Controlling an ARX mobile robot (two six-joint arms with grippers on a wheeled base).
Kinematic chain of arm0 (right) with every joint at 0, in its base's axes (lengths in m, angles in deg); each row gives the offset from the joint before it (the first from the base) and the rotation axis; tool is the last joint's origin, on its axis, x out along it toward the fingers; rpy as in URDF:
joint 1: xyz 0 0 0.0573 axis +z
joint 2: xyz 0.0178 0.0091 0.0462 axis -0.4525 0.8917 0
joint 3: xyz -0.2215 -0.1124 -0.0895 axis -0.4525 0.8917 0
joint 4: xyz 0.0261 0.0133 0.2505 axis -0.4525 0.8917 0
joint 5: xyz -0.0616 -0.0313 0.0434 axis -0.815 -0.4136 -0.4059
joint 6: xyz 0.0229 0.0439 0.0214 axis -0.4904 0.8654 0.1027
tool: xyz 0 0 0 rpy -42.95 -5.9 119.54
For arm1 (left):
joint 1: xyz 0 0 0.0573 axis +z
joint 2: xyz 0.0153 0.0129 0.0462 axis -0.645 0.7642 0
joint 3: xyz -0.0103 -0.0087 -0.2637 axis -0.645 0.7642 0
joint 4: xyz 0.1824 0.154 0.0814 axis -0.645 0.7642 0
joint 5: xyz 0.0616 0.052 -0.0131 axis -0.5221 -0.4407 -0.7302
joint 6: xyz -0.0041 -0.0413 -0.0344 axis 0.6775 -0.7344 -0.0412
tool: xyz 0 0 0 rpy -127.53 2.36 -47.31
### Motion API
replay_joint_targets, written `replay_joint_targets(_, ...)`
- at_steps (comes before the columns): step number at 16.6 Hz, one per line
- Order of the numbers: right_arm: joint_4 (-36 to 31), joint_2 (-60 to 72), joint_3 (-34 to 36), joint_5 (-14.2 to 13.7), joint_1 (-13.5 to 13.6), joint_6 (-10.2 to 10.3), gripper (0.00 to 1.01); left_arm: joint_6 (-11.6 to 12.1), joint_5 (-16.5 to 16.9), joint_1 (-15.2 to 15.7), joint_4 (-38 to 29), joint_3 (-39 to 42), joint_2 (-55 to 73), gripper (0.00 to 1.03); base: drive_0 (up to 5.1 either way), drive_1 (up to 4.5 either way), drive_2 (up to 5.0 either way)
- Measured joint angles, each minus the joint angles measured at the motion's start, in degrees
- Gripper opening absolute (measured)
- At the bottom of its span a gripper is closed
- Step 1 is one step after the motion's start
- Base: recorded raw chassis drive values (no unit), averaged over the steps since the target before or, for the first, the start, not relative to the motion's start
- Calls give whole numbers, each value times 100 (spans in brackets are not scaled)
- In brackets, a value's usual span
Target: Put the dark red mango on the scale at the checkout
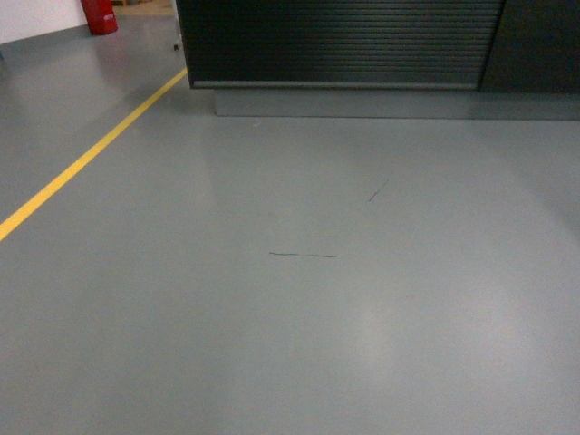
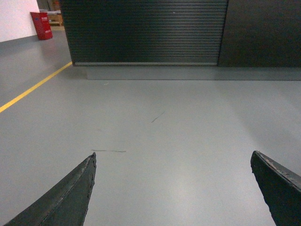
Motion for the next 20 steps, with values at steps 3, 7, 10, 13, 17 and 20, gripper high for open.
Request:
replay_joint_targets(3, 2, 0, 0, 0, 0, 0, 98, 0, -2, 0, 0, 0, 0, 98, -1, 265, -267)
replay_joint_targets(7, -17, 0, 0, 0, 0, 0, 98, 0, -2, 0, -7, 0, 0, 98, -6, 427, -439)
replay_joint_targets(10, 0, 0, 0, -7, 0, 0, 98, 0, 0, 0, -15, 0, 0, 98, -2, 432, -435)
replay_joint_targets(13, 9, 0, 0, -11, 0, 0, 98, 0, 2, 0, -2, 0, 0, 98, 9, 442, -424)
replay_joint_targets(17, 4, 0, 0, -13, 0, 0, 98, 0, 2, 0, 2, 0, 0, 98, 7, 441, -426)
replay_joint_targets(20, 2, 0, 0, -11, 0, 0, 98, 0, 0, 0, 13, 0, 0, 98, -3, 429, -436)
